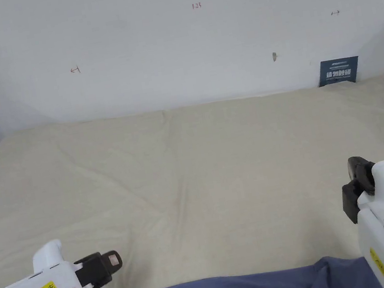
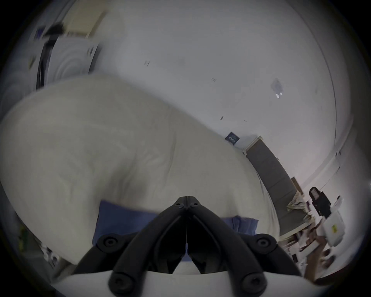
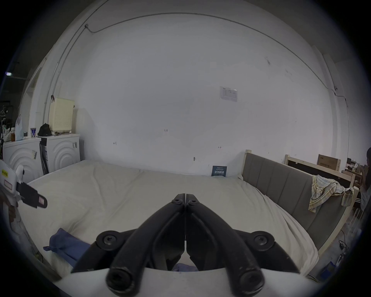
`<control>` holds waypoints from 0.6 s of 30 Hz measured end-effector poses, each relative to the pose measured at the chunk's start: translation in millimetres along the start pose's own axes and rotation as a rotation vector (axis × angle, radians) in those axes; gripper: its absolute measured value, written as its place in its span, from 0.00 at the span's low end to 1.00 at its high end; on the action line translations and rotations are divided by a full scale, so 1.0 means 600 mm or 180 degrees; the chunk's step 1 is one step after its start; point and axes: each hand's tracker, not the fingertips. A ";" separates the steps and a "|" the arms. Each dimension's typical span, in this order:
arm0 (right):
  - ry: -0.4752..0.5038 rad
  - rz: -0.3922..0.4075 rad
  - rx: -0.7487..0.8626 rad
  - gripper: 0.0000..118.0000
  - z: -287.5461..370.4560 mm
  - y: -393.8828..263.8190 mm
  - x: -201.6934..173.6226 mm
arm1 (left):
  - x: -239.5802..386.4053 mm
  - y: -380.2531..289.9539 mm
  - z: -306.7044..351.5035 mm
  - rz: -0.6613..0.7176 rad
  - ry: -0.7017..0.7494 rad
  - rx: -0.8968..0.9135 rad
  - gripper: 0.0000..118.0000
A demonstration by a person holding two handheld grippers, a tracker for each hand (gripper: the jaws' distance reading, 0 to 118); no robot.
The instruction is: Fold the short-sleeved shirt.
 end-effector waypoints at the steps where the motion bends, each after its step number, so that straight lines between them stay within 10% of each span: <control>1: -0.0007 0.0003 -0.0035 0.00 -0.003 -0.002 -0.002 | -0.029 -0.001 -0.003 0.0135 0.0009 -0.0085 0.00; 6: -0.0024 0.0015 -0.0170 0.00 -0.020 -0.019 -0.021 | -0.121 -0.015 -0.008 0.0603 0.0165 -0.0389 0.20; 10: -0.0006 0.0025 -0.0305 0.00 -0.032 -0.031 -0.033 | -0.171 -0.023 -0.024 0.0635 0.0255 -0.0611 0.81; 16: -0.0032 0.0100 -0.0434 0.00 -0.045 -0.046 -0.047 | -0.213 -0.033 -0.065 0.0688 0.0223 -0.0831 0.83; 18: -0.0047 0.0089 -0.0476 0.00 -0.049 -0.050 -0.046 | -0.246 -0.035 -0.092 0.0649 0.0226 -0.0885 0.67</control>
